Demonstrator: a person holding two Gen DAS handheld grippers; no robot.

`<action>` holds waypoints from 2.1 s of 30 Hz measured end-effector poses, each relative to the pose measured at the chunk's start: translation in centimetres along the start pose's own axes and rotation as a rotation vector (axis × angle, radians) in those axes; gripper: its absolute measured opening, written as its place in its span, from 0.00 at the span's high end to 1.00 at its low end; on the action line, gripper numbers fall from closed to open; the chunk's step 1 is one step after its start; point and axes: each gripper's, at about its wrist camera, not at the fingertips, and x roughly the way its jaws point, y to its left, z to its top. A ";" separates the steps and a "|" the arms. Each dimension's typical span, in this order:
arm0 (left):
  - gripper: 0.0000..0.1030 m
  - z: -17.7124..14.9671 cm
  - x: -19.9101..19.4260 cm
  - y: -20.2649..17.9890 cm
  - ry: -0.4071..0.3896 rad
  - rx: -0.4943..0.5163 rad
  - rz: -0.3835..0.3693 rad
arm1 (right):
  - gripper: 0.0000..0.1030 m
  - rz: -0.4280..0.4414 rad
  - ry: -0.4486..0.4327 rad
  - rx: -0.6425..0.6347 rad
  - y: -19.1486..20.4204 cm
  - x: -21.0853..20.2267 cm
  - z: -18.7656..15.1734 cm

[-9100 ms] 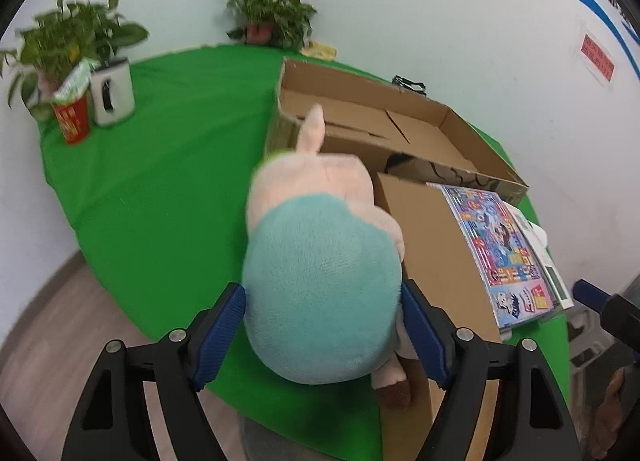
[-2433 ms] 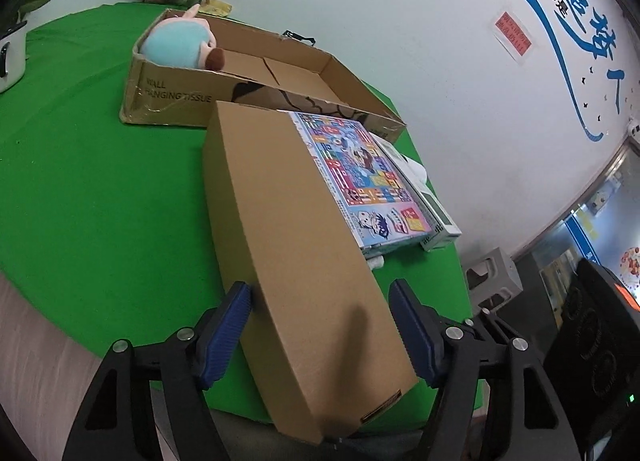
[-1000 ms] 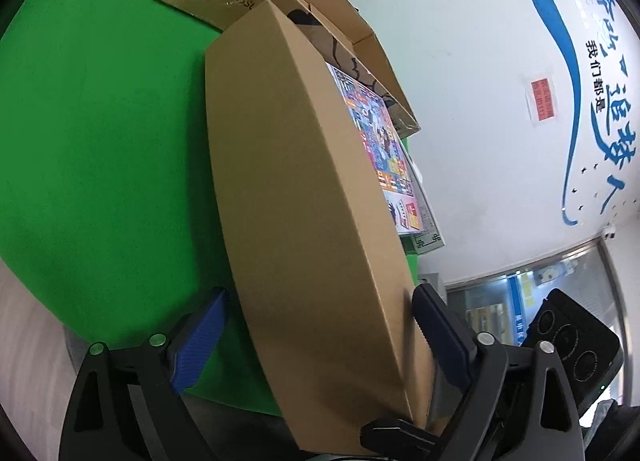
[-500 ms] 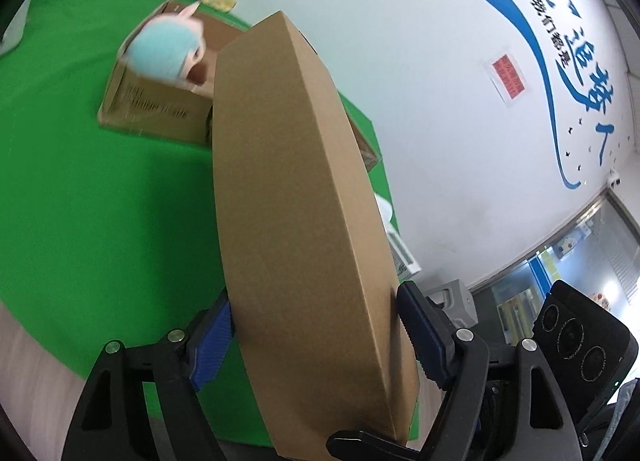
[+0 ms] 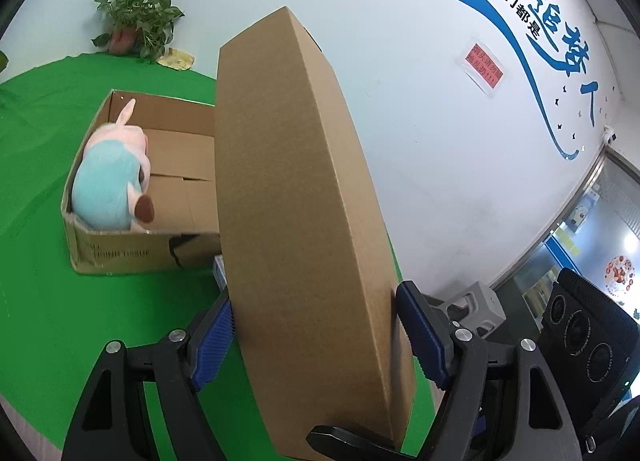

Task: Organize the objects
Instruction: 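Lift the brown cardboard box upright and carry it into the open box, then lower the brown box beside the plush pig and open the left gripper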

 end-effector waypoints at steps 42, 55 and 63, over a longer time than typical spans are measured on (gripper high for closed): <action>0.31 14.5 16.1 15.5 0.134 -0.198 0.207 | 0.18 0.183 0.305 0.176 -10.0 20.8 8.8; 0.30 14.2 15.8 14.1 0.148 -0.176 0.249 | 0.18 0.194 0.322 0.175 -8.9 19.4 7.7; 0.30 14.6 14.1 13.8 0.108 -0.156 0.288 | 0.19 0.115 0.384 0.212 -10.1 21.7 6.9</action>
